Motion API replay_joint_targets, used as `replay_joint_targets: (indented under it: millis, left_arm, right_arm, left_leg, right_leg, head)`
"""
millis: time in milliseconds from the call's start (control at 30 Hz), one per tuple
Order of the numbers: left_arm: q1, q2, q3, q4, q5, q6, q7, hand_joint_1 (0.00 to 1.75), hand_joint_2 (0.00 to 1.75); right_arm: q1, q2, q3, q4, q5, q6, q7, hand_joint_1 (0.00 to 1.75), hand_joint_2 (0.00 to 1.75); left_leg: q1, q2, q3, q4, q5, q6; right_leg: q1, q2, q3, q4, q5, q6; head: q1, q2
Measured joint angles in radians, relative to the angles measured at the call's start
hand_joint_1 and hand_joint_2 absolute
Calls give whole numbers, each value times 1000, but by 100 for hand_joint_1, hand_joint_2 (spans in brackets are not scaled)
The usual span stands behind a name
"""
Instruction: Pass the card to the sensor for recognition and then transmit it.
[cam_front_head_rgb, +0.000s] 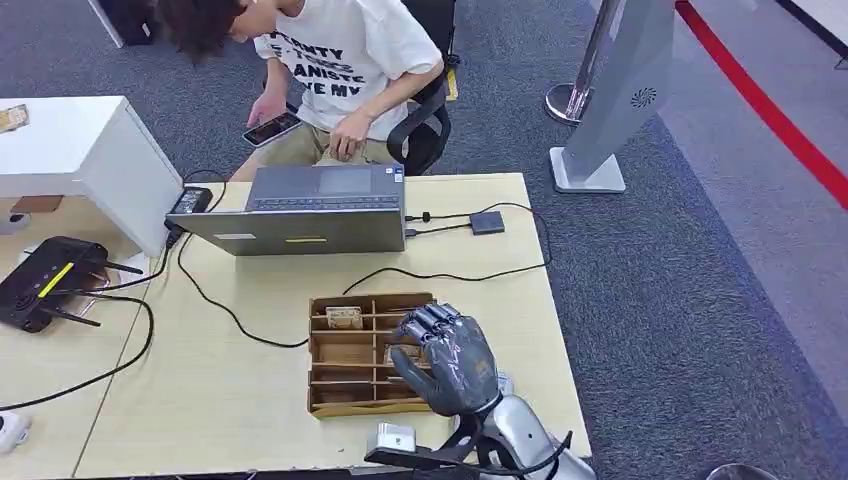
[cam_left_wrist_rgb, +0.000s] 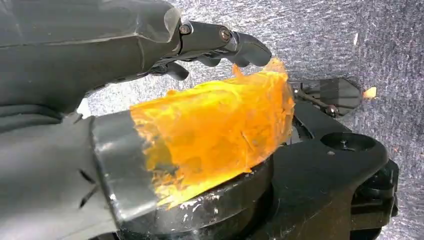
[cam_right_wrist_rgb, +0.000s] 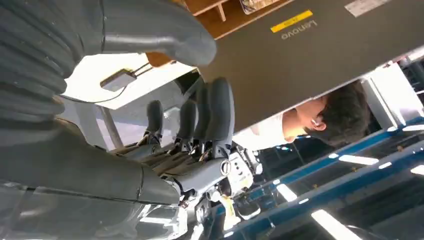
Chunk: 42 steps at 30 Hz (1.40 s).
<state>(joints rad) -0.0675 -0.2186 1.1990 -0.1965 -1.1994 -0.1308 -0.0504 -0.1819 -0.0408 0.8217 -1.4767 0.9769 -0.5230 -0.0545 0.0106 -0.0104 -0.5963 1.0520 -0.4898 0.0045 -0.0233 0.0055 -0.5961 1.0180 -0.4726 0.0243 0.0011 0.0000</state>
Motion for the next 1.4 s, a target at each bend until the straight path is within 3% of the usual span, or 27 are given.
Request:
replay_joint_targets:
  millis: [100, 233, 367, 500, 567, 733, 967, 1400]
  left_arm:
    - [0, 0, 0, 0, -2, 2, 0, 0, 0]
    - [0, 3, 0, 0, -4, 2, 1, 0, 0]
    - [0, 3, 0, 0, -6, 2, 1, 0, 0]
    - [0, 3, 0, 0, -12, 1, 1, 0, 0]
    - [-1, 3, 0, 0, -14, -1, 1, 0, 0]
    - [-1, 4, -1, 0, -23, -4, 1, 0, 0]
    - [-1, 5, -2, 0, -30, -7, 1, 0, 0]
    - [-2, 8, -3, 0, -34, -15, 3, 0, 0]
  right_arm:
    - [-7, 0, 10, 7, -3, 7, 3, 113, 175]
    - [-19, 0, 24, 19, -12, 30, 9, 103, 175]
    - [-38, 0, 46, 39, -22, 57, 19, 75, 175]
    - [-55, 0, 58, 72, -36, 77, 34, 70, 175]
    - [-62, 0, 62, 87, -41, 85, 42, 82, 175]
    - [-76, 5, 64, 132, -53, 89, 60, 89, 175]
    - [-93, 16, 61, 191, -47, 90, 77, 84, 175]
    - [-103, 28, 9, 241, -36, 90, 96, 94, 175]
  left_leg:
    - [0, 0, 0, 0, 0, 0]
    - [0, 0, 0, 0, 0, 0]
    - [0, 0, 0, 0, 0, 0]
    - [0, 0, 0, 0, 0, 0]
    - [0, 0, 0, 0, 0, 0]
    - [0, 0, 0, 0, 0, 0]
    - [0, 0, 0, 0, 0, 0]
    - [0, 0, 1, 0, 0, 0]
  right_leg:
    - [0, 0, 0, 0, 0, 0]
    - [0, 0, 0, 0, 0, 0]
    - [0, 0, 0, 0, 0, 0]
    - [0, 0, 0, 0, 0, 0]
    - [0, 0, 0, 0, 0, 0]
    - [0, 0, 0, 0, 0, 0]
    - [0, 0, 0, 0, 0, 0]
    - [0, 0, 1, 0, 0, 0]
  head:
    - [0, 0]
    - [0, 0]
    - [0, 0]
    - [0, 0]
    - [0, 0]
    - [0, 0]
    - [0, 0]
    - [0, 0]
